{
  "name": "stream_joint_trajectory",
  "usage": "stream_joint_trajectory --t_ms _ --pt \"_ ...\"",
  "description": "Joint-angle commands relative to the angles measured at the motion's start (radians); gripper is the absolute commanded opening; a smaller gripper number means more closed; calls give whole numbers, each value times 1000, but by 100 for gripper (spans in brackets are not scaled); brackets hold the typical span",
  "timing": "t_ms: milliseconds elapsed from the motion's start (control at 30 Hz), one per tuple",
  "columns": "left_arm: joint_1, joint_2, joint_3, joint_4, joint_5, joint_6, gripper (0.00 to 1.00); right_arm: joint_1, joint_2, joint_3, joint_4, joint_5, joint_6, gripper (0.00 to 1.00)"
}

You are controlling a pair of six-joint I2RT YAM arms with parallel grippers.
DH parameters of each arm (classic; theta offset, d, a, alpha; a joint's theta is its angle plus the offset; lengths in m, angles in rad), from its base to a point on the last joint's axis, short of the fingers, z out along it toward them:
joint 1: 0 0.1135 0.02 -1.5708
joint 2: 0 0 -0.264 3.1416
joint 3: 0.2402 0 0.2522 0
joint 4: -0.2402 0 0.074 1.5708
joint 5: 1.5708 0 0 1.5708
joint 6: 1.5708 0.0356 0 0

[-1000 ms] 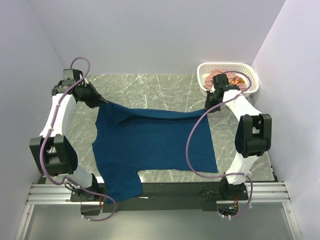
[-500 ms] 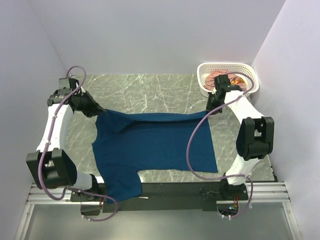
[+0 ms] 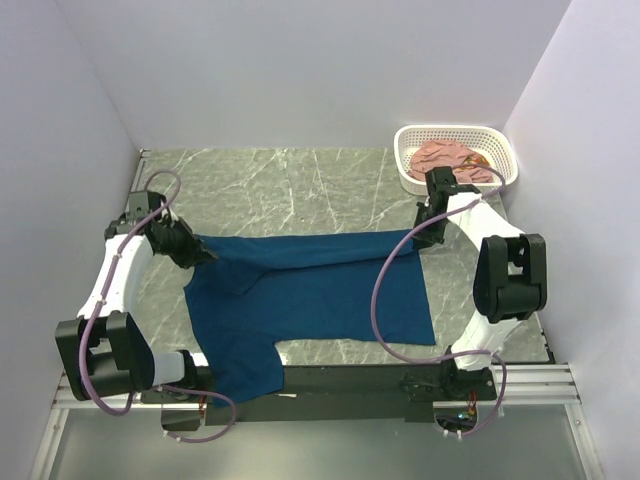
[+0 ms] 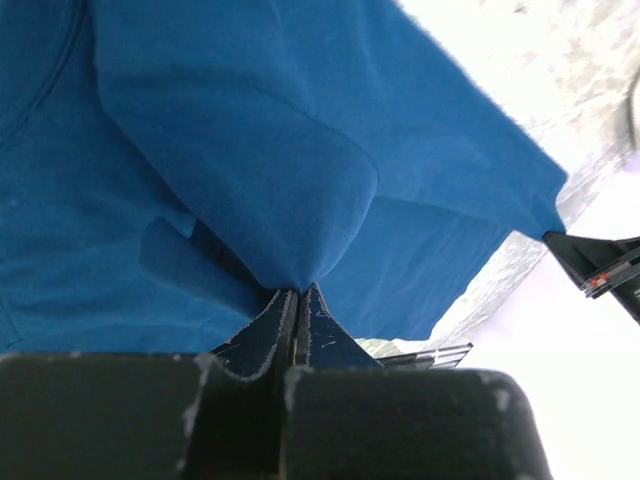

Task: Fold and stack the t-shirts
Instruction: Fold the tshirt

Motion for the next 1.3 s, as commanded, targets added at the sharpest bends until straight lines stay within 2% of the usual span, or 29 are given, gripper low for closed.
stream_joint_trajectory --t_ms 0,133,233,333,367,400,433,500,533,600,633,733,900,1000,1267 --pt "6 -47 -46 46 17 -19 1 -10 27 -13 45 41 27 0" --pt "6 -64 -117 62 -18 -25 1 -8 52 -44 79 26 46 0" --pt "4 -79 -158 79 -38 -40 1 -8 63 -61 94 18 53 4" --pt "4 -96 -201 98 -53 -60 1 -8 60 -79 112 18 54 11" --pt "4 -101 -209 98 -75 -65 2 -8 58 -84 121 16 56 20" --pt "6 -107 -215 98 -84 -68 4 -10 54 -90 126 10 57 25" --pt "6 -124 -220 93 -95 -75 15 -8 38 -95 131 10 57 32" --pt "7 -145 -215 87 -144 -83 31 -10 12 -99 146 12 63 39" --pt "9 -166 -201 82 -165 -89 47 -10 -15 -98 149 15 65 42" --pt "16 -180 -175 78 -224 -94 60 -10 -51 -87 163 15 68 45" --pt "21 -188 -166 79 -239 -95 70 -16 -61 -84 171 10 73 47" --pt "39 -168 -146 113 -299 -88 79 -30 -81 -75 209 -22 80 49" --pt "52 -50 -121 271 -317 -68 77 -63 -36 -50 276 -111 91 49" --pt "52 97 -86 360 -305 -34 72 -91 -6 -44 316 -140 103 47" --pt "52 335 15 449 -258 3 62 -116 96 -17 378 -223 129 43"
